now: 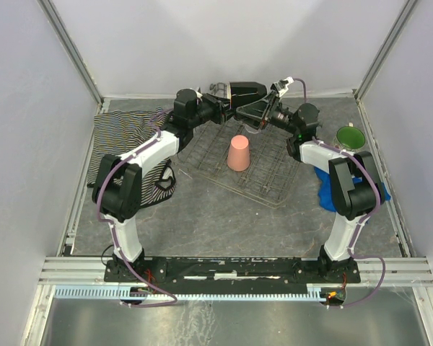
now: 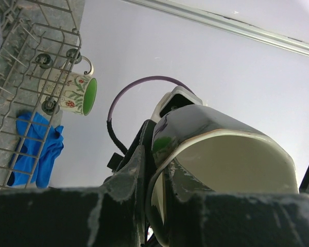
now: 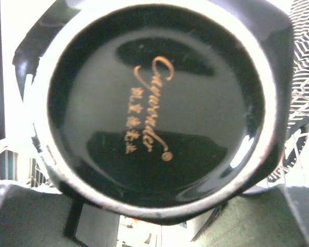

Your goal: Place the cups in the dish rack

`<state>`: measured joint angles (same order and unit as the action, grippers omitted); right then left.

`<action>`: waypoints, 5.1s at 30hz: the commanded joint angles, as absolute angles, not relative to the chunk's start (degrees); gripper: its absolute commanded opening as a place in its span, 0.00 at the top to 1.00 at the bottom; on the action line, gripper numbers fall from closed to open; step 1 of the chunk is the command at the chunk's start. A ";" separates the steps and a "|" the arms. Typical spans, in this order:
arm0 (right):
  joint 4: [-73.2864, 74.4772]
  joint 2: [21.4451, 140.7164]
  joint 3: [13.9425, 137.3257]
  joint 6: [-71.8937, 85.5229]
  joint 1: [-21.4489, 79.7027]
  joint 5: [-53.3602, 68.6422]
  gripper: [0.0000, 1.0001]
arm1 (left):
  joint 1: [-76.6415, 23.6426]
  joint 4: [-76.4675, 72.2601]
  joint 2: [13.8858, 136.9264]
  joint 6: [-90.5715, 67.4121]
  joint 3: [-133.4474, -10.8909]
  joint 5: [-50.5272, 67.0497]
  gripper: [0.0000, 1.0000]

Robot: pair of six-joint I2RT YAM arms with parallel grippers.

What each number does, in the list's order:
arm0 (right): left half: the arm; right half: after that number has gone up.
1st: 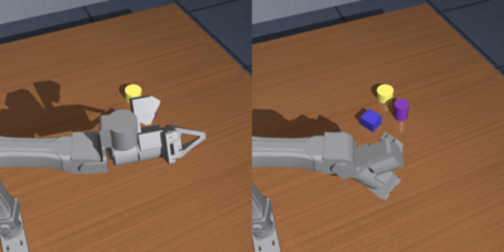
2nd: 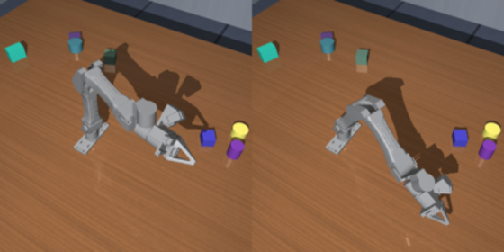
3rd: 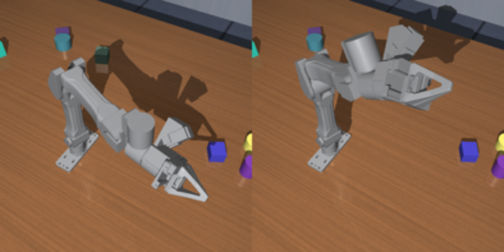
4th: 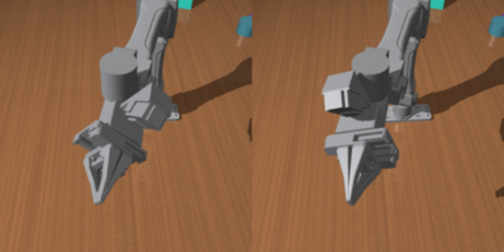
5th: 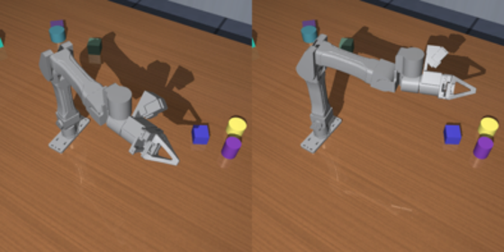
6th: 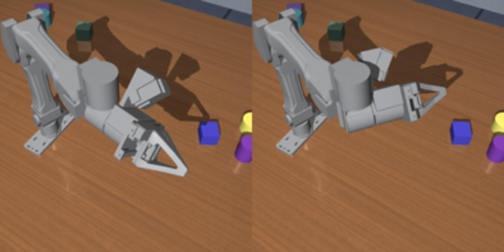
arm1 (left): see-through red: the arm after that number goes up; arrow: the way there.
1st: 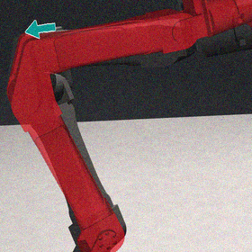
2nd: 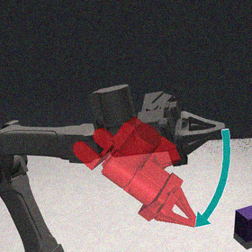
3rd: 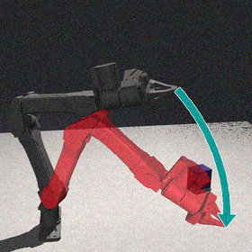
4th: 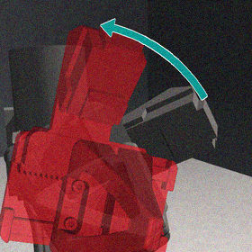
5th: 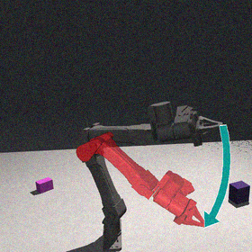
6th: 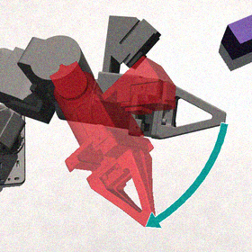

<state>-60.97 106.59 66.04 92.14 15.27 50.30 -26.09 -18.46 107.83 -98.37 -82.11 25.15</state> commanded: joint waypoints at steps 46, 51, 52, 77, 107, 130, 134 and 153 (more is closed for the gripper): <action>-46.59 98.02 68.85 79.85 16.80 45.44 0.99 | -30.06 -22.51 107.75 -91.25 -88.11 26.24 0.47; -46.15 97.17 68.98 79.04 15.61 44.72 0.99 | -28.69 -21.68 106.08 -90.44 -85.22 25.44 0.41; -45.49 96.91 68.90 78.63 15.19 44.39 0.99 | -28.50 -21.44 105.69 -90.18 -84.54 25.30 0.41; 5.37 91.72 78.52 42.11 4.92 36.24 0.99 | -15.88 -1.11 104.54 -70.49 -86.26 24.38 0.36; 23.15 91.78 88.68 33.38 4.60 29.18 0.99 | -14.84 42.11 134.72 -12.82 -135.17 -1.05 0.44; 20.97 92.14 85.47 34.33 4.60 30.20 0.99 | -16.30 42.73 135.95 -11.11 -133.12 -0.17 0.30; 20.87 92.39 86.18 34.64 4.63 30.51 0.99 | -16.29 43.06 137.83 -10.79 -134.90 -2.15 0.30; 34.87 96.50 93.76 27.33 4.41 20.57 0.99 | -16.58 45.34 144.09 -14.53 -138.63 -7.41 0.83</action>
<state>32.86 96.40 87.09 31.81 4.73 24.82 -17.17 45.65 143.96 -10.00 -136.33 -2.24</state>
